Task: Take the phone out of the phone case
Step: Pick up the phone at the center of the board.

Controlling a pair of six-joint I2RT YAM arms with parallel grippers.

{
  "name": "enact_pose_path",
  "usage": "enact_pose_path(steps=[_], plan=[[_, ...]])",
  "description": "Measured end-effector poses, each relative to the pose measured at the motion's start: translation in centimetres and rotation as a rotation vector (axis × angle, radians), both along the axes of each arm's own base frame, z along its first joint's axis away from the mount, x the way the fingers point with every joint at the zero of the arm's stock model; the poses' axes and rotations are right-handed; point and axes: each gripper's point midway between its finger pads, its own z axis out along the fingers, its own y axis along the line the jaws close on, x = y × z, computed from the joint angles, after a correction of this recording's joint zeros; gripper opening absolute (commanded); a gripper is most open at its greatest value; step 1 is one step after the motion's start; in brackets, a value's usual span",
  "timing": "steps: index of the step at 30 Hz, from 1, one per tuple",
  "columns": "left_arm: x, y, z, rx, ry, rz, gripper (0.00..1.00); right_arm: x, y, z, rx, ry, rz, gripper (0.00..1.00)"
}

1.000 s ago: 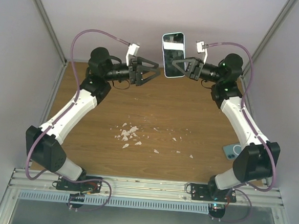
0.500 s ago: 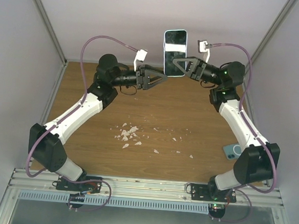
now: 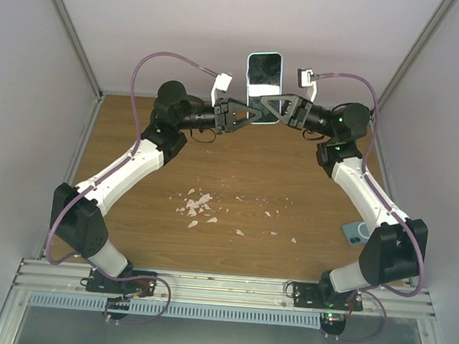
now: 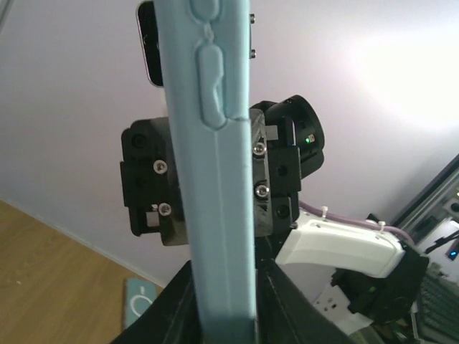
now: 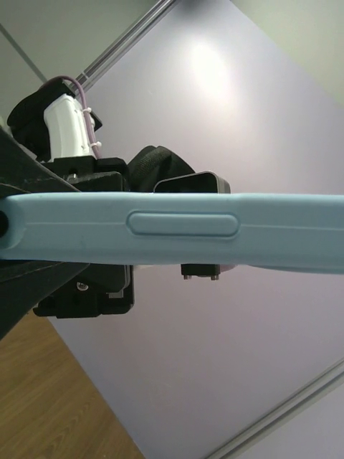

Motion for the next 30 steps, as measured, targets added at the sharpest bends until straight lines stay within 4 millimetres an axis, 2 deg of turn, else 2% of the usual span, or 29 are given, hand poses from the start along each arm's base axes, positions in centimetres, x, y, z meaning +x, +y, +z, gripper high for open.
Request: enact_pose_path(steps=[5,10,12,16,22,30], plan=[[0.2,0.0,-0.3,0.005,0.010,0.003,0.00,-0.2,0.0,0.1,0.001,-0.027,-0.003,0.16],[0.0,-0.1,-1.0,0.031,-0.011,-0.013,0.00,-0.2,0.0,0.0,-0.011,-0.049,-0.009,0.44],[-0.1,0.0,-1.6,0.049,-0.015,-0.024,0.00,-0.4,0.0,-0.1,-0.023,-0.070,-0.013,0.49],[-0.8,0.4,-3.0,0.099,-0.035,-0.059,0.00,-0.7,0.1,-0.7,-0.075,-0.102,-0.009,0.50],[-2.8,1.5,-5.1,0.190,-0.087,-0.129,0.00,-0.8,0.4,-1.9,-0.188,-0.171,0.002,0.50],[-4.5,2.9,-7.0,0.246,-0.119,-0.169,0.00,-2.7,0.2,-4.2,-0.296,-0.230,0.052,0.44]])
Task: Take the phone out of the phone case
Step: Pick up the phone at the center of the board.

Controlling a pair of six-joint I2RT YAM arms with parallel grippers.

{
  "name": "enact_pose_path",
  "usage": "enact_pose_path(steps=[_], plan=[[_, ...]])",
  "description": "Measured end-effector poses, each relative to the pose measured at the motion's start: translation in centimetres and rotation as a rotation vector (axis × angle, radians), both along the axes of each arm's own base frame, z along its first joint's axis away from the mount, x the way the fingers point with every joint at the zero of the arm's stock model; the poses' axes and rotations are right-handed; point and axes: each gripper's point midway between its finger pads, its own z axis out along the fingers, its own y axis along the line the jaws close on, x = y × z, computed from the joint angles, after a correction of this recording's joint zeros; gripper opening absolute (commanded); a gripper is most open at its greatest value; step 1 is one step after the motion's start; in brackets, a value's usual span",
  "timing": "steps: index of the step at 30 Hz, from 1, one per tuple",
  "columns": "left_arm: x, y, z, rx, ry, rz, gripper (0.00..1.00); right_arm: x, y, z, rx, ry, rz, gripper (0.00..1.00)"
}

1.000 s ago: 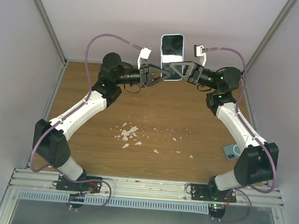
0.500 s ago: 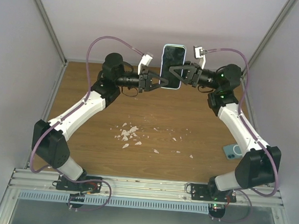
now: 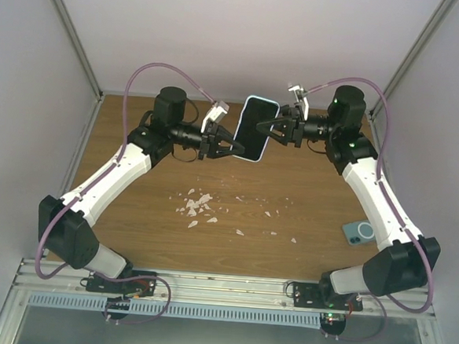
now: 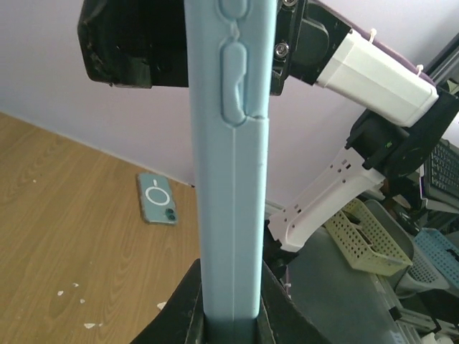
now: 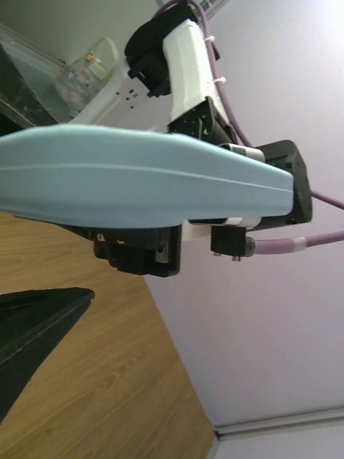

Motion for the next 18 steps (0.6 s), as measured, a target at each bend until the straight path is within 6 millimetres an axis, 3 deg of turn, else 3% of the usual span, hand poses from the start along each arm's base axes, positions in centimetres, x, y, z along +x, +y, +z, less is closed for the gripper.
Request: enact_pose_path(steps=[18], plan=[[-0.3,0.7,-2.5,0.070,0.021,0.001,0.00,-0.9,0.8,-3.5,-0.046,0.047,0.043,0.39]])
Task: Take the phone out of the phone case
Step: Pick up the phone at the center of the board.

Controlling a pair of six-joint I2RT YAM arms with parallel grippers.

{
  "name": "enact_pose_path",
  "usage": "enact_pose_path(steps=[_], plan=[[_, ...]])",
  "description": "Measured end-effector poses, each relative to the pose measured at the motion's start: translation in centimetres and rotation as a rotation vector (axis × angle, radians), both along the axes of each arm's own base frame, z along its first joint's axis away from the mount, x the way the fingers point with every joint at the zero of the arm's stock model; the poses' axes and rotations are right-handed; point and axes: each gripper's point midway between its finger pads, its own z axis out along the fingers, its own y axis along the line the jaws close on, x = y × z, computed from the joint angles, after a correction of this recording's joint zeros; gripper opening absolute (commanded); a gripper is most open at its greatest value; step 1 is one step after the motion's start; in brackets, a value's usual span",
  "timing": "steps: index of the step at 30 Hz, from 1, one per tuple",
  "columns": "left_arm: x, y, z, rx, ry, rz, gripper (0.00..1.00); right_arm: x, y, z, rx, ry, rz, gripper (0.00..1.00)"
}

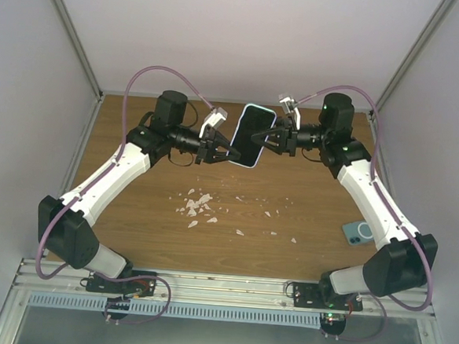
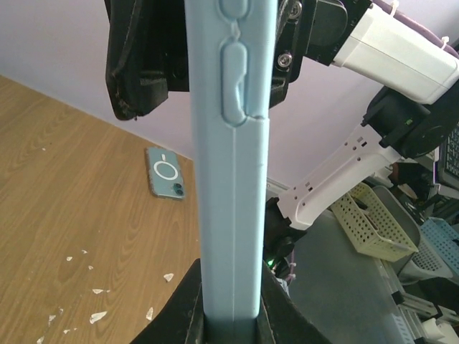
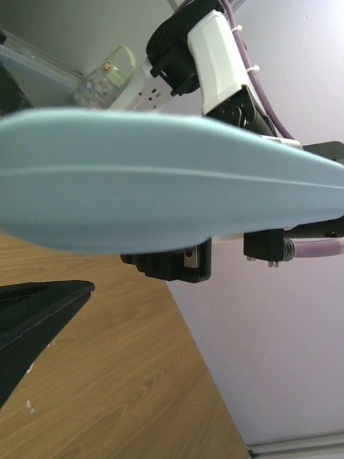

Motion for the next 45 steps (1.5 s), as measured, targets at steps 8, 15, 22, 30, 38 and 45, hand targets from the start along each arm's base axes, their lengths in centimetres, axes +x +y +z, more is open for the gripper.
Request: enact_pose_path(steps=[8,15,22,30,38,45], plan=[[-0.1,0.1,-0.6,0.013,-0.004,-0.007,0.00,-0.3,1.4,-0.6,-0.005,0.025,0.028,0.31],[0.6,0.8,-1.3,0.033,0.004,0.017,0.00,-0.1,1.7,-1.1,-0.003,0.066,0.049,0.25],[0.9,1.5,-2.0,0.043,0.003,0.015,0.00,0.0,1.7,-0.9,0.002,0.070,0.044,0.21],[0.5,1.6,-2.2,0.039,0.013,-0.006,0.13,0.1,1.8,-0.7,0.011,0.078,0.051,0.01],[1.7,2.8,-1.6,0.016,-0.002,0.025,0.43,0.5,1.3,-0.9,0.018,0.099,0.058,0.01],[3.2,4.8,-1.0,-0.013,-0.030,0.089,0.44,1.5,0.6,-1.3,0.020,0.117,0.044,0.01]])
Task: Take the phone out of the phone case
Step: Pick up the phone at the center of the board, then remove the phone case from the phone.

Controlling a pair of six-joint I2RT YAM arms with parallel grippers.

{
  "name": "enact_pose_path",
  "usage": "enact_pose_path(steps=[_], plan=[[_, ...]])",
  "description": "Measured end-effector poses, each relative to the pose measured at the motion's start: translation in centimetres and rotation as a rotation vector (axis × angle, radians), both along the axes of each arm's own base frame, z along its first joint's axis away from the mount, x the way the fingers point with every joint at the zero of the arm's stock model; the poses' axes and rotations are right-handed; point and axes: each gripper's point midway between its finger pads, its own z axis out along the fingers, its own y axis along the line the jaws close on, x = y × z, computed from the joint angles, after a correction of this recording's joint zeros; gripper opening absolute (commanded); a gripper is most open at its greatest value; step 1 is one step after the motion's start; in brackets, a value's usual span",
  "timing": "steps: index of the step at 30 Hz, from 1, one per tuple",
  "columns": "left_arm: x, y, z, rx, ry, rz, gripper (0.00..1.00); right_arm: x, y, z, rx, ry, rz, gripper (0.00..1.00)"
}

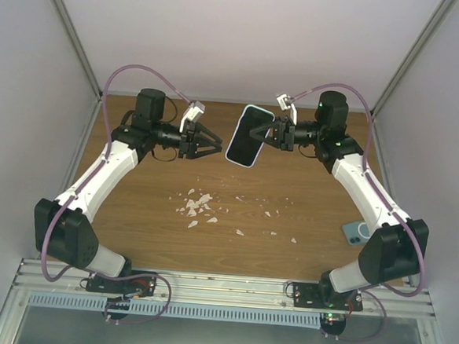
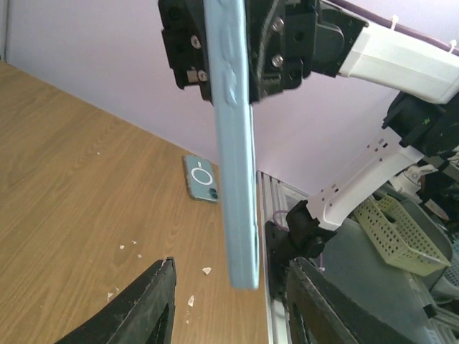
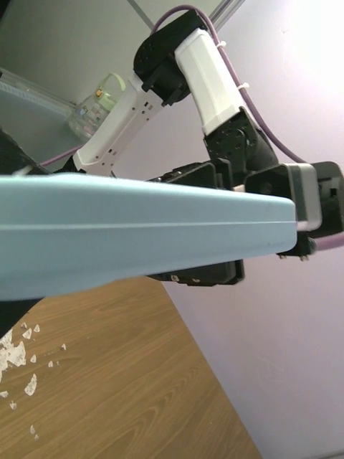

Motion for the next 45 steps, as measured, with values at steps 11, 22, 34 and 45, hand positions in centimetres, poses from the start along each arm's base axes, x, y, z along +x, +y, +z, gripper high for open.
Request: enact_pose_path(steps=[11,22,34,45], plan=[[-1.0,-0.3,-0.4,-0.014,0.022,0.002,0.40,0.4,-0.6,0.1,0.029,0.044,-0.003,0.00],[-1.5,-1.6,-0.6,-0.001,0.023,-0.006,0.29,0.4,-0.6,-0.1,0.037,0.068,0.003,0.01],[-0.2,-1.7,-1.3,0.035,-0.004,0.067,0.11,0.6,-0.6,-0.4,0.035,0.072,-0.013,0.01],[0.7,-1.5,-2.7,0.073,-0.010,0.124,0.06,1.0,-0.8,-1.3,0.034,0.114,-0.034,0.01]])
